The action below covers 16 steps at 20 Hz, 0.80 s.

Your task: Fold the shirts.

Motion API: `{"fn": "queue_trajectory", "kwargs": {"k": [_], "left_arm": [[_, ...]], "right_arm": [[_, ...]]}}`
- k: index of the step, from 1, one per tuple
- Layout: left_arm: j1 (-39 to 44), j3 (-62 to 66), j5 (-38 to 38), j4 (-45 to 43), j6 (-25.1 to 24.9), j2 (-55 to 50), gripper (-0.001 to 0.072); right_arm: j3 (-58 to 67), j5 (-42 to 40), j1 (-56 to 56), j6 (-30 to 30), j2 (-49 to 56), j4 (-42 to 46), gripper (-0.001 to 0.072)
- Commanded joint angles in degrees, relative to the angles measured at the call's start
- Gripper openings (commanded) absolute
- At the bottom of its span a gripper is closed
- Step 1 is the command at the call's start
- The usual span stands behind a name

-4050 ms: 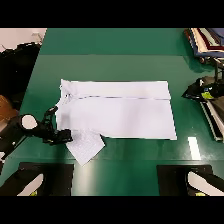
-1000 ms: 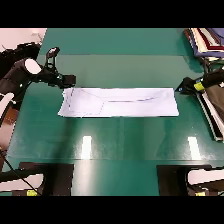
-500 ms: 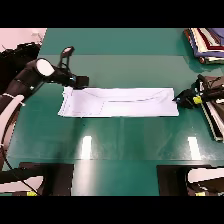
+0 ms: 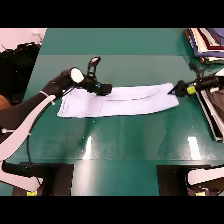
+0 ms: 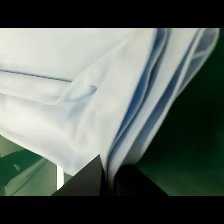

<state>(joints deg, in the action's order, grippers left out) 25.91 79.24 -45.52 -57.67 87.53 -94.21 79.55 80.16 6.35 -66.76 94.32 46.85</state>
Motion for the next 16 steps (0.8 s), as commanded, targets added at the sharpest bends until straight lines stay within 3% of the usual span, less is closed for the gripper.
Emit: {"fn": "queue_trajectory", "kwargs": {"k": [1,9,14,16], "left_arm": [[2.7,4.9,1.0,1.6,-0.2,-6.2,0.0026],[7.0,10.1,1.6,2.3,-0.1,-12.8,0.0026],[7.0,10.1,3.3,2.1,-0.1,-13.0,0.0026],[5.8,10.6,0.8,1.5,-0.1,-12.3,0.0025]], "right_arm": [[7.2,1.9,-2.6,-1.9,-5.3,-4.0,0.0019],[21.2,-0.5,-17.4,-3.9,-8.4,-5.2,0.0019],[22.9,-3.9,-23.4,-3.9,-8.4,-5.3,0.0020],[22.9,-5.4,-25.3,-3.9,-8.4,-5.3,0.0019]]}}
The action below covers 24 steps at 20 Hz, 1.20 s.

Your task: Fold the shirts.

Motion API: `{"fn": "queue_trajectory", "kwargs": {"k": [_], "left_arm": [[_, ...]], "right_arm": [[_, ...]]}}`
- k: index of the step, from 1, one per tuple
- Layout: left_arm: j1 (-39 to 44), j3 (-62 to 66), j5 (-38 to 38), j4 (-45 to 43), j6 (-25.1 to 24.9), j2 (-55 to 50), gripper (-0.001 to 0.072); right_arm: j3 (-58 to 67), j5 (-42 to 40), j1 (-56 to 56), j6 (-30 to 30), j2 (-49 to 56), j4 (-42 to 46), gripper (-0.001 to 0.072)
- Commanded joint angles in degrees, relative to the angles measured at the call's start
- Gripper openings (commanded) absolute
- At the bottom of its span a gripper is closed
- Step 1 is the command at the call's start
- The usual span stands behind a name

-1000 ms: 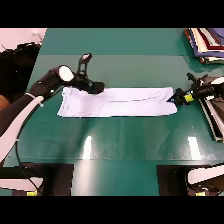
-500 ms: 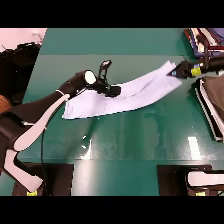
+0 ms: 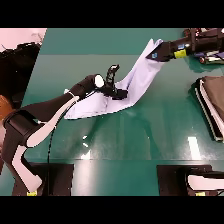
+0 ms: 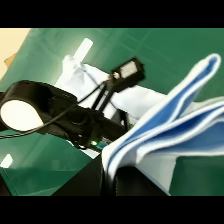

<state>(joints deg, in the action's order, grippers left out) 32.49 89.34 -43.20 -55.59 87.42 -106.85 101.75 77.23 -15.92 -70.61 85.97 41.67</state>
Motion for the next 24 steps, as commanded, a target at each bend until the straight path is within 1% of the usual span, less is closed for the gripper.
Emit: {"fn": "queue_trajectory", "kwargs": {"k": [1,5,7,10,12,13,14,15,16,17,18,19,20,22,24], "left_arm": [[-2.0,0.7,-3.0,-1.7,0.2,1.4,0.0025],[-10.7,0.7,-6.9,-9.7,0.2,11.9,0.0026],[-16.8,0.7,-9.3,-14.3,0.2,18.7,0.0026],[-25.6,0.7,-12.3,-19.3,0.2,28.4,0.0027],[-30.0,0.7,-13.6,-20.8,0.1,33.2,0.0027],[-32.0,0.7,-14.1,-21.0,0.0,35.1,0.0027],[-33.6,0.7,-14.6,-21.0,0.0,36.5,0.0027],[-34.7,0.7,-15.0,-21.0,0.0,37.3,0.0027],[-35.5,0.7,-15.7,-21.0,0.0,37.8,0.0026],[-36.1,0.7,-16.5,-21.0,0.0,38.0,0.0027],[-36.2,0.7,-17.5,-21.0,0.0,37.9,0.0027],[-36.2,0.6,-18.2,-21.0,0.0,37.9,0.0027],[-36.2,0.6,-18.4,-20.9,0.0,37.9,0.0027],[-36.2,0.6,-18.5,-20.9,0.0,37.9,0.0027],[-36.2,0.5,-19.0,-20.7,0.0,37.9,0.0027]], "right_arm": [[0.7,-3.2,-3.9,0.0,0.0,-0.1,0.0019],[0.7,-7.2,-9.2,0.0,0.1,-0.2,0.0020],[0.7,-11.9,-14.2,1.2,1.6,-2.4,0.0020],[0.7,-19.6,-23.2,7.6,7.4,-12.5,0.0020],[0.8,-26.1,-29.7,13.0,12.3,-17.2,0.0028],[2.0,-28.3,-32.7,16.9,14.9,-17.7,0.0153],[4.4,-28.6,-34.8,19.3,17.3,-17.6,0.0303],[7.3,-28.0,-36.3,20.8,19.6,-17.6,0.0424],[9.7,-26.2,-37.0,21.7,21.2,-17.4,0.0476],[11.9,-23.7,-36.9,21.7,22.3,-15.7,0.0475],[13.5,-20.6,-36.1,19.9,22.6,-12.1,0.0466],[14.4,-17.4,-34.5,15.2,22.4,-7.2,0.0447],[13.8,-14.7,-32.4,11.9,21.5,-3.6,0.0447],[8.9,-10.9,-26.7,9.5,18.5,-0.6,0.0447],[1.5,-9.1,-19.8,6.4,15.4,-0.5,0.0447]]}}
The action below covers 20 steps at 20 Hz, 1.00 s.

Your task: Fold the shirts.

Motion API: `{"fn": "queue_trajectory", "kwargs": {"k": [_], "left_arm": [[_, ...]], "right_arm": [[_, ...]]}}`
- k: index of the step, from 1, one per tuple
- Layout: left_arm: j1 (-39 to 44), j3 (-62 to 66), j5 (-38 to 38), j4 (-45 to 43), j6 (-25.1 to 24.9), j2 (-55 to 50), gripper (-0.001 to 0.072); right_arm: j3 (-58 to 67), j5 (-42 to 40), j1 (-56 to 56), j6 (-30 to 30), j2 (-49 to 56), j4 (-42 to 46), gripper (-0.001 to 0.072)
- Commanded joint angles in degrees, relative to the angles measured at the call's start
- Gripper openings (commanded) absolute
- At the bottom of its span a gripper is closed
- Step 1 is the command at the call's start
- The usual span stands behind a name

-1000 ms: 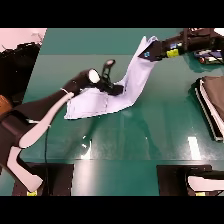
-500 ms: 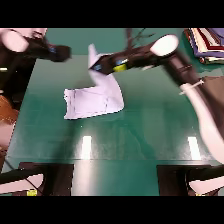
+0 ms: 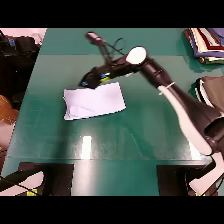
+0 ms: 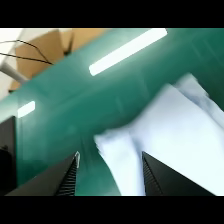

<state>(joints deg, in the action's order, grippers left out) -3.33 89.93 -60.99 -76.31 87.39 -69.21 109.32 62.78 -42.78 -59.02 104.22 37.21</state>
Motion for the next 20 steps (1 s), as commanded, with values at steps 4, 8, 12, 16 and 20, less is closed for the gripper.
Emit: {"fn": "queue_trajectory", "kwargs": {"k": [4,8,12,16,20], "left_arm": [[-0.4,-0.2,-1.6,0.5,0.0,0.3,0.0027],[-0.4,-0.2,-1.5,1.7,0.0,0.2,0.0027],[-0.4,-0.2,-1.4,1.8,0.0,0.0,0.0027],[-0.4,-0.2,-1.5,2.0,0.0,0.0,0.0027],[0.2,-0.2,-1.6,4.4,-0.9,0.0,0.0026]], "right_arm": [[-20.3,6.9,20.1,-9.0,-5.6,3.4,0.0453],[-28.5,5.7,25.5,-9.0,-3.0,-2.2,0.0597],[-26.6,6.2,22.1,-9.0,4.0,-7.2,0.0595],[-17.7,6.3,15.3,-9.1,11.4,-8.5,0.0591],[-8.4,5.5,10.5,-9.0,16.4,-10.5,0.0304]]}}
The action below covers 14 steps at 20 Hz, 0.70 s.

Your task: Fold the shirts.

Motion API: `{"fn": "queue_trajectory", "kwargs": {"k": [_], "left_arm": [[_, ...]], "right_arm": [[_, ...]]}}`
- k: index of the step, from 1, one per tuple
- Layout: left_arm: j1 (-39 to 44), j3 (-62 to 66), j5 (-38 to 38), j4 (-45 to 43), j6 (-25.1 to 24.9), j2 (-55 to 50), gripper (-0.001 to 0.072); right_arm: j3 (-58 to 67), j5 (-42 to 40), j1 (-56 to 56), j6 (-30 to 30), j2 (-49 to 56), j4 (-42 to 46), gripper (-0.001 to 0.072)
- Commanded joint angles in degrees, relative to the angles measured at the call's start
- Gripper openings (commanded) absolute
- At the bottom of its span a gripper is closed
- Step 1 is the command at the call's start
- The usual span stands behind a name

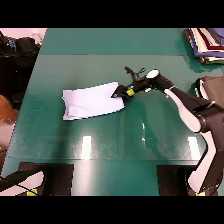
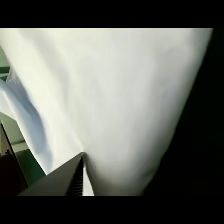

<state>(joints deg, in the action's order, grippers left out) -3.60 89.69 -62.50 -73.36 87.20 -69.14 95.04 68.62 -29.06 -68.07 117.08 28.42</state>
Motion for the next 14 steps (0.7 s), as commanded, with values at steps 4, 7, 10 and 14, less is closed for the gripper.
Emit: {"fn": "queue_trajectory", "kwargs": {"k": [4,7,10,14], "left_arm": [[6.1,0.0,0.1,1.4,-2.1,0.0,0.0026],[10.6,0.0,0.1,1.4,-2.2,0.0,0.0026],[13.4,0.0,0.3,1.6,-2.1,0.0,0.0026],[15.4,0.0,0.9,1.8,-2.1,0.0,0.0026]], "right_arm": [[12.2,-0.2,-3.0,0.5,3.0,1.0,0.0019],[15.3,0.0,1.7,-3.4,-2.3,9.0,0.0019],[16.9,1.6,10.7,-6.7,-9.9,17.7,0.0019],[16.9,3.0,26.6,-8.0,-19.4,25.3,0.0020]]}}
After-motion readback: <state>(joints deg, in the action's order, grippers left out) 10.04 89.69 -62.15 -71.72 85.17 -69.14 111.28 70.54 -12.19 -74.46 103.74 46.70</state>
